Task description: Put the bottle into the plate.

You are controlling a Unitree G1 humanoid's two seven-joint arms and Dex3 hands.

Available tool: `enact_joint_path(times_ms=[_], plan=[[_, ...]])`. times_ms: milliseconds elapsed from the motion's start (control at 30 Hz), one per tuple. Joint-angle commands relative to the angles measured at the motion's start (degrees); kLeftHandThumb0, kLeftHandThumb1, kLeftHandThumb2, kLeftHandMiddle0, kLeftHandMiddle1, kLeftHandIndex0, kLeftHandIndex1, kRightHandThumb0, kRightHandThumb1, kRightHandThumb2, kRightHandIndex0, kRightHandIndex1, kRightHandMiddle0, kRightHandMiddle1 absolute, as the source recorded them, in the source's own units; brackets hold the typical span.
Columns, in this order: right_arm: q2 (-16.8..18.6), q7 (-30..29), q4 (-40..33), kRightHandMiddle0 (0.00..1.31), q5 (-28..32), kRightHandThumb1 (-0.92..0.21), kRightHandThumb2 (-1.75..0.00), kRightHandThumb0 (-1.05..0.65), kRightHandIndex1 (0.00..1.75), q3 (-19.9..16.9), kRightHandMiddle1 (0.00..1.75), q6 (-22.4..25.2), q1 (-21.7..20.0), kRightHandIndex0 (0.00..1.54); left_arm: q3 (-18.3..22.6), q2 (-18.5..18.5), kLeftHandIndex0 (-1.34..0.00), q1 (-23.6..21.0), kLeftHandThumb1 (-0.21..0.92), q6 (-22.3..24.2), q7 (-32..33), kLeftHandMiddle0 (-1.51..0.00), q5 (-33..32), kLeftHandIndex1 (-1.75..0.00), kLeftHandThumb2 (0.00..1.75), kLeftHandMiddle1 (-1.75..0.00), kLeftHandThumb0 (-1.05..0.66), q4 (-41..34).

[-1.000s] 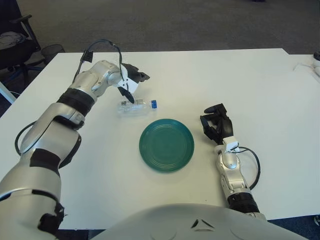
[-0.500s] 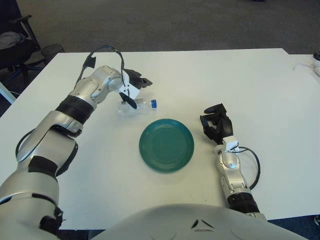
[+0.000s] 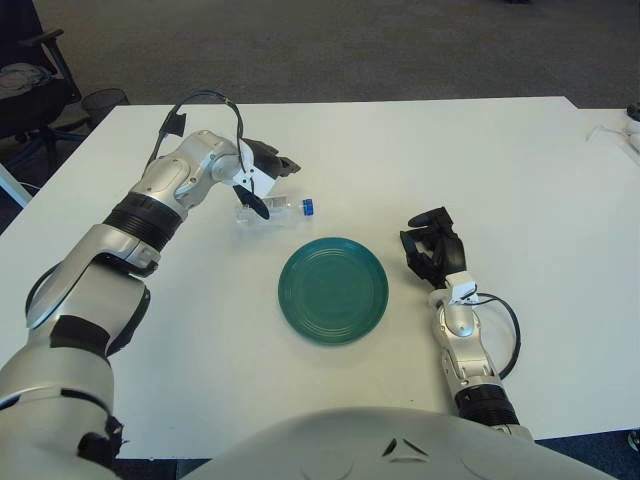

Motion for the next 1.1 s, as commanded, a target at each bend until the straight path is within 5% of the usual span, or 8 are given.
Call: enact_joint_path(times_ms=[0,1067], plan=[[-0.13,0.50,5.46,0.27,0.19,-0.92,-0.36,0.00,1.33,-0.05,1.68,6.23,4.32,0.40,0.52,0.52,0.00,0.75,0.92,0.73,-0.55,0.00,-0.14,0.00,0.26,0.00,-1.04,-0.54],[-0.60,1.70,3.66,0.27,0.78,-0.92,-0.37,0.00,1.34,-0.50,1.69,7.44,5.15,0.39,0.49,1.34,0.00,4.82,0.92,5.89,0.68,-0.11,4.62,0.00,0.46,-0.02,-1.04,-7.98]])
